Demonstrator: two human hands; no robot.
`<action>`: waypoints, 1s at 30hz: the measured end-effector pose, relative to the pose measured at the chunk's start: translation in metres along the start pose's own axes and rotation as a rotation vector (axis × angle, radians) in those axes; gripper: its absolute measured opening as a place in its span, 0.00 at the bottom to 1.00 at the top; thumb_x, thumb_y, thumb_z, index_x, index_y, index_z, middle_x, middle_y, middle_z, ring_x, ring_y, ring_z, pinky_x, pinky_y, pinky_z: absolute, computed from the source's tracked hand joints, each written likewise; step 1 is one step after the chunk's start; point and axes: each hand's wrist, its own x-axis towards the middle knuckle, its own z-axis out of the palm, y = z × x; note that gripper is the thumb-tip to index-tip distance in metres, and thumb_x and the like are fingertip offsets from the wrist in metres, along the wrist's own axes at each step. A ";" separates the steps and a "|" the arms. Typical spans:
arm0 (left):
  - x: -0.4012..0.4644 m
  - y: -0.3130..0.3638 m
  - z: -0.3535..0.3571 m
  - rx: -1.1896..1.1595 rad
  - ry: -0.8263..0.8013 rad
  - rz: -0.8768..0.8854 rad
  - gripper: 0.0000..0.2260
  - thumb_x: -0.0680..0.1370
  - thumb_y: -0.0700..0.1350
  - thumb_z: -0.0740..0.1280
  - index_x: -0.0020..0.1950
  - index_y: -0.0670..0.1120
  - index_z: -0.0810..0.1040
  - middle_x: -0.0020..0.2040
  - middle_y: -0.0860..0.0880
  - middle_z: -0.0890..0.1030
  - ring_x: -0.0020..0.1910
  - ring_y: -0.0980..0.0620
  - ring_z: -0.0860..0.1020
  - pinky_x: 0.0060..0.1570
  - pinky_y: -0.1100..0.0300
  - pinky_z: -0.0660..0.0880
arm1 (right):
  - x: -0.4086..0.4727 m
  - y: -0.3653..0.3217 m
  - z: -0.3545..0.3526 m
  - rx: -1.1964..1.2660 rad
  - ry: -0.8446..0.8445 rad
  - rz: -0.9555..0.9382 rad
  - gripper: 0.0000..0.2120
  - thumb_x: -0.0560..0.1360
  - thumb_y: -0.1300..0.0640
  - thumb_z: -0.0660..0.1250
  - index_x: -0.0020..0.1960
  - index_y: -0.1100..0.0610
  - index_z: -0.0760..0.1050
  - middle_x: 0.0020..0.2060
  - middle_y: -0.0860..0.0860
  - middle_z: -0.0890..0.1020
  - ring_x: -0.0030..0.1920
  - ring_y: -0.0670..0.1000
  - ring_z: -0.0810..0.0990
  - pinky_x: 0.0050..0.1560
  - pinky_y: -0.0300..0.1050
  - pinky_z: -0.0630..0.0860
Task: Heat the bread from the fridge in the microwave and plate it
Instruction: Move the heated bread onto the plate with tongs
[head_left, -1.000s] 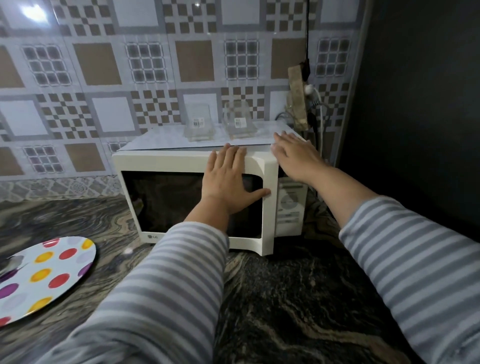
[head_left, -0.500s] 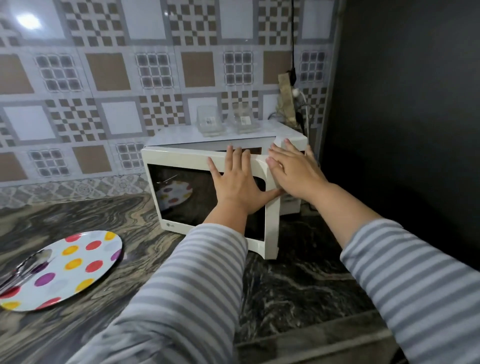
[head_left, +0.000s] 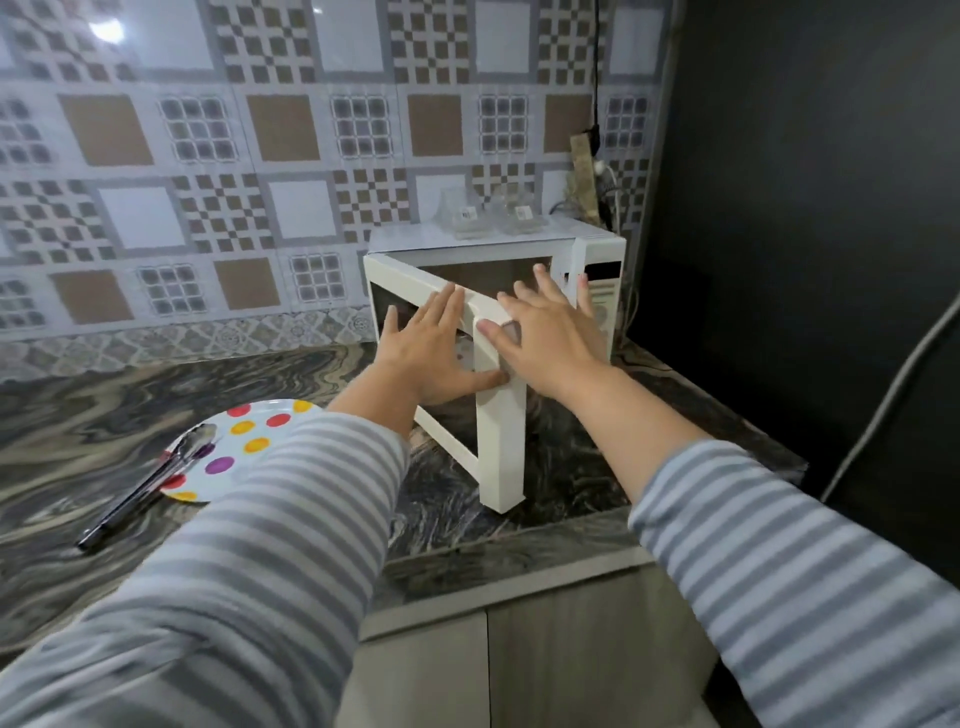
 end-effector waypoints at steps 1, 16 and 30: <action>-0.008 -0.006 -0.004 -0.006 -0.014 -0.005 0.52 0.67 0.75 0.58 0.79 0.49 0.39 0.79 0.54 0.40 0.78 0.55 0.44 0.75 0.42 0.42 | -0.004 -0.010 -0.002 -0.015 -0.003 -0.007 0.31 0.79 0.35 0.45 0.75 0.52 0.63 0.75 0.51 0.63 0.78 0.51 0.47 0.74 0.60 0.36; -0.091 -0.073 -0.009 -0.103 -0.103 -0.152 0.40 0.75 0.57 0.64 0.79 0.52 0.43 0.79 0.52 0.48 0.78 0.53 0.45 0.75 0.42 0.44 | -0.028 -0.118 0.002 -0.118 0.106 -0.194 0.28 0.80 0.48 0.52 0.76 0.60 0.57 0.77 0.58 0.55 0.78 0.56 0.46 0.75 0.59 0.38; -0.198 -0.231 0.067 -0.174 -0.163 -0.563 0.30 0.77 0.52 0.63 0.77 0.55 0.57 0.77 0.53 0.57 0.76 0.50 0.55 0.72 0.40 0.55 | -0.043 -0.216 0.146 0.138 -0.464 -0.250 0.25 0.80 0.48 0.53 0.75 0.53 0.59 0.77 0.53 0.57 0.77 0.54 0.50 0.75 0.58 0.49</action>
